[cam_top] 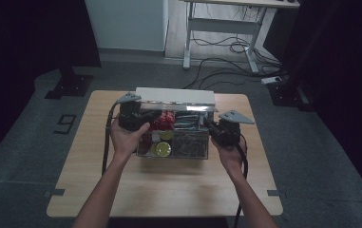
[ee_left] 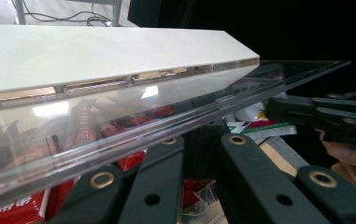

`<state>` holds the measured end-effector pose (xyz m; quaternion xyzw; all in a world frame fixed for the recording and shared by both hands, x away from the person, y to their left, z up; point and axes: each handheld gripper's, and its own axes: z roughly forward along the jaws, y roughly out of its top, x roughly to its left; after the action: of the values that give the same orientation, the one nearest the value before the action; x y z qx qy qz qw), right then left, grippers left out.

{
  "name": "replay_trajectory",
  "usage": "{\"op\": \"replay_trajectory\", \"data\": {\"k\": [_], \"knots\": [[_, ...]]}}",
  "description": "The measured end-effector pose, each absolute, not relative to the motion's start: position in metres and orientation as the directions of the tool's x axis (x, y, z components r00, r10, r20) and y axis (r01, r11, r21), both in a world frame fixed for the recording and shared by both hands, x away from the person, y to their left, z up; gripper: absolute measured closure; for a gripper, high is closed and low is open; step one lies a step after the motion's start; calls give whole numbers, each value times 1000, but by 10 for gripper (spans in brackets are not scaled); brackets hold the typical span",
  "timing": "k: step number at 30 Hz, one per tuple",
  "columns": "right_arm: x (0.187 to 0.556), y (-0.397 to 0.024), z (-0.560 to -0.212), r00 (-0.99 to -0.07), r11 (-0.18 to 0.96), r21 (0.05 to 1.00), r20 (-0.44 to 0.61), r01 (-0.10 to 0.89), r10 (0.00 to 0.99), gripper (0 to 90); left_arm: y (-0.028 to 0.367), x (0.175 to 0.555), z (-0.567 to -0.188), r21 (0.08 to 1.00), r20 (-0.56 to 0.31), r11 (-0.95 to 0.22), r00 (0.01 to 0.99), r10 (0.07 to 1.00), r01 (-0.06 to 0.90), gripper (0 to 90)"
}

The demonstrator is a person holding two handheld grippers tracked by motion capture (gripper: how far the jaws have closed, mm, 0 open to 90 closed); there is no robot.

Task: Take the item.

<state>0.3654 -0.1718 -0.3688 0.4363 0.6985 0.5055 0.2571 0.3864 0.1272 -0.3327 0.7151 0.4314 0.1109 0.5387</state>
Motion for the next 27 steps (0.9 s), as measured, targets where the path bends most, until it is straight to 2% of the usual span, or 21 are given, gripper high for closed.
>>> {"op": "replay_trajectory", "data": {"k": [27], "knots": [[321,-212,-358,-509,18,973,105,231,855,891,126,385,-334,870,-313,-34,603,734,492,887]]}}
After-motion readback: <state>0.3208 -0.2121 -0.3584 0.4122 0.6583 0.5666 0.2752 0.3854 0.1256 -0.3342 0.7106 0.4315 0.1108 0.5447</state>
